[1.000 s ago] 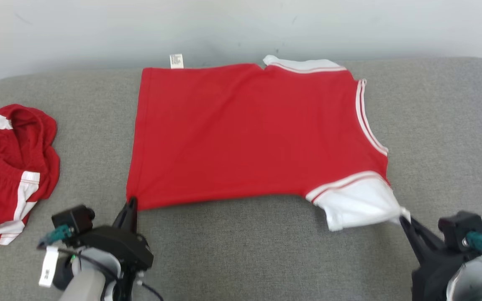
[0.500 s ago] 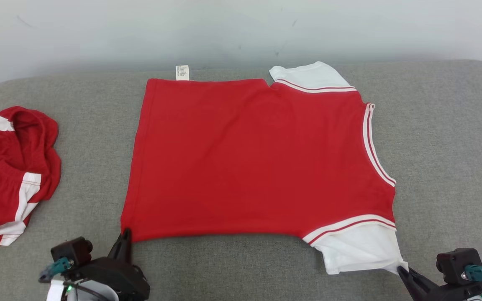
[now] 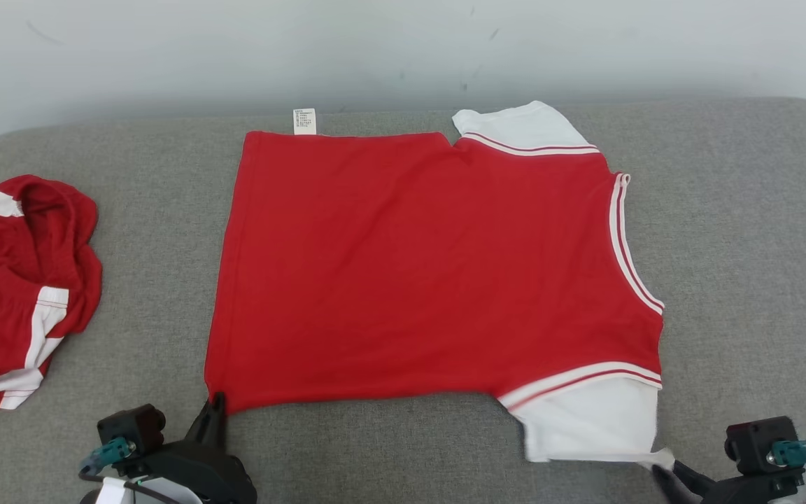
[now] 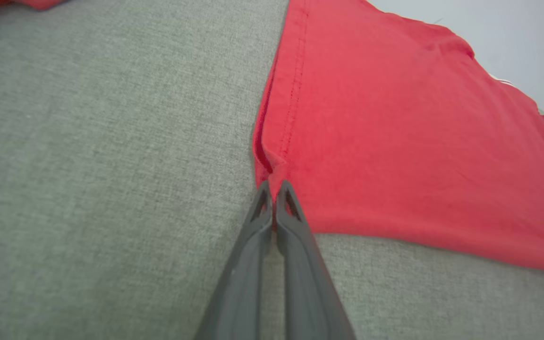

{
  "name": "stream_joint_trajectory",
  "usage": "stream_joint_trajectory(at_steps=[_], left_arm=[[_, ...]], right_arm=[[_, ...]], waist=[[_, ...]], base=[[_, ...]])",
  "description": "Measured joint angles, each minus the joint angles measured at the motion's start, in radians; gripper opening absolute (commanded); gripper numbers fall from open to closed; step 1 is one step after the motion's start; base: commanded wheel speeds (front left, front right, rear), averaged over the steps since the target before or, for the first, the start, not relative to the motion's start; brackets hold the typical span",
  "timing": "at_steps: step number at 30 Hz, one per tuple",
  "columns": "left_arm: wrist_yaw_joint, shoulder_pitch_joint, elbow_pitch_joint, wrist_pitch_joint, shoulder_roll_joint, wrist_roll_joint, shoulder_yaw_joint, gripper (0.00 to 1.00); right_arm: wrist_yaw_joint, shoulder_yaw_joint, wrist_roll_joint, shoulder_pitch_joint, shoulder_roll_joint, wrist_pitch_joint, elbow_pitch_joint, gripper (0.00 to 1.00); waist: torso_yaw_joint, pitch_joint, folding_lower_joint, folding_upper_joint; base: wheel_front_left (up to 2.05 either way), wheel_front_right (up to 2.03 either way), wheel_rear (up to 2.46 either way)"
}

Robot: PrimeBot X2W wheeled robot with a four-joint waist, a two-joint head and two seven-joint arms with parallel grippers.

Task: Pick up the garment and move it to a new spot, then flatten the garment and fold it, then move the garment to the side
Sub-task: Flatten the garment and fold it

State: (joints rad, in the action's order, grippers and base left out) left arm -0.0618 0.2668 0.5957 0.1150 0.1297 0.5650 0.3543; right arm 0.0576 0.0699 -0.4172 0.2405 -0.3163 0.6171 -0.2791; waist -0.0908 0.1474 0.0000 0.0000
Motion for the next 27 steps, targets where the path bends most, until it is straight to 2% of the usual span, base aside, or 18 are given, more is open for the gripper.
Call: stream_joint_trajectory(at_steps=[1, 6, 12, 19, 25, 27], left_arm=[[0.0, 0.0, -0.001, 0.0, 0.0, 0.0, 0.003, 1.0], [-0.01, -0.005, -0.008, -0.009, 0.006, -0.023, 0.01, 1.0], [-0.036, -0.017, -0.031, 0.008, 0.058, -0.063, 0.001, 1.0], [-0.045, -0.015, -0.163, 0.122, 0.091, -0.156, -0.013, 1.0], [-0.026, -0.012, -0.268, 0.134, 0.096, -0.188, 0.016, 1.0], [-0.026, -0.015, -0.288, 0.134, 0.096, -0.188, 0.013, 1.0]], right_arm=[[0.004, 0.001, -0.005, 0.0, 0.005, 0.002, 0.006, 1.0], [0.004, 0.002, -0.014, 0.001, 0.007, 0.018, 0.018, 1.0], [0.004, -0.018, -0.015, -0.006, 0.007, 0.006, 0.002, 1.0], [0.005, -0.061, -0.019, -0.101, 0.036, -0.117, -0.036, 1.0], [0.019, -0.099, -0.075, -0.185, 0.158, -0.278, 0.021, 1.0], [0.022, -0.105, -0.073, -0.192, 0.175, -0.329, 0.052, 1.0]], waist=[[0.001, 0.0, 0.0, 0.0], [0.003, 0.001, 0.0, 0.0], [0.006, 0.0, 0.0, 0.0], [0.022, -0.017, 0.0, 0.0], [0.039, -0.049, 0.0, 0.0], [0.043, -0.062, 0.0, 0.0]], base=[[0.0, 0.0, 0.0], [0.0, 0.0, 0.0], [0.0, 0.0, 0.0], [0.0, 0.0, 0.0], [0.0, 0.0, 0.0], [0.0, 0.0, 0.0]])
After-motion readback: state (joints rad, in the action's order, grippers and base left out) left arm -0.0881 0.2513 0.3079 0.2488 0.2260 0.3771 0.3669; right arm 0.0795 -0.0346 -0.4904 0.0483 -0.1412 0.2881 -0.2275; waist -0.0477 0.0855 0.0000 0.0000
